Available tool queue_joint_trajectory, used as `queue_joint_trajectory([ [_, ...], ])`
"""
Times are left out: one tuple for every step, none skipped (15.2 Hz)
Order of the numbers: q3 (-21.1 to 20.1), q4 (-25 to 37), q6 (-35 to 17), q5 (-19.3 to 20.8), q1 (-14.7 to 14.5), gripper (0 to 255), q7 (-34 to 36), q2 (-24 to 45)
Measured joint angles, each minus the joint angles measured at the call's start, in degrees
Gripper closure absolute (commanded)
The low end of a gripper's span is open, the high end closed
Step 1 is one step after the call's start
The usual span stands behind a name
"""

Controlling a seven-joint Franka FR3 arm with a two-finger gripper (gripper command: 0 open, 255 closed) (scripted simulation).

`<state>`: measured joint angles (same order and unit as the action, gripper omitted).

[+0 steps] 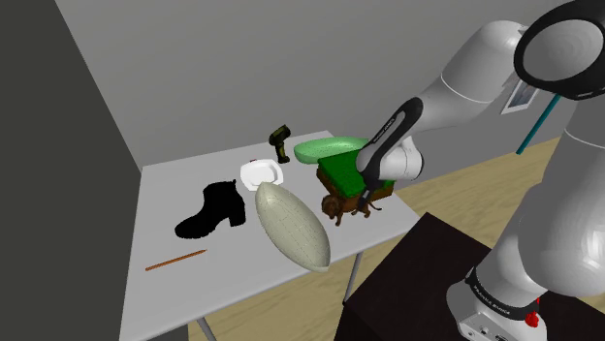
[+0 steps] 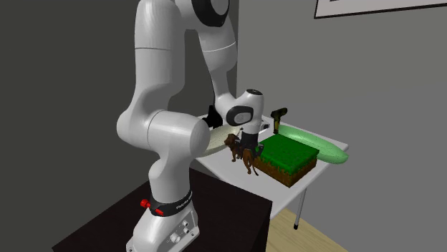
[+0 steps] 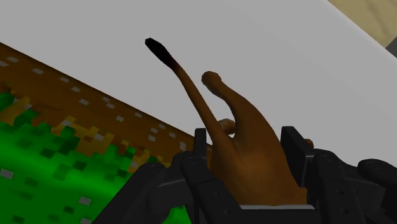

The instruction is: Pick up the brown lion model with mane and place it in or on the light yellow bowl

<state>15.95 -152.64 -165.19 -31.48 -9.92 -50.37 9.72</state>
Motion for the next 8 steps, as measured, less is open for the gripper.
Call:
queue_joint_trajectory([
  [0.67, -0.24, 0.44, 1.33, -0.49, 255, 1.12, -0.78],
  [1.44, -0.57, 0.95, 2.93, -0.97, 255, 2.41, -1.75],
  [2.22, -0.81, 1.55, 4.67, -1.41, 255, 3.79, -2.72],
  [2.98, -1.07, 2.2, 6.48, -1.74, 255, 5.15, -3.78],
  [3.63, -1.02, 2.97, 8.23, -1.95, 255, 6.43, -4.63],
  [4.19, -1.12, 3.68, 10.0, -2.18, 255, 7.84, -5.61],
  [4.58, -1.28, 4.33, 11.7, -2.41, 255, 9.31, -6.6],
  [5.09, -1.57, 5.21, 13.8, -2.46, 255, 10.92, -7.98],
])
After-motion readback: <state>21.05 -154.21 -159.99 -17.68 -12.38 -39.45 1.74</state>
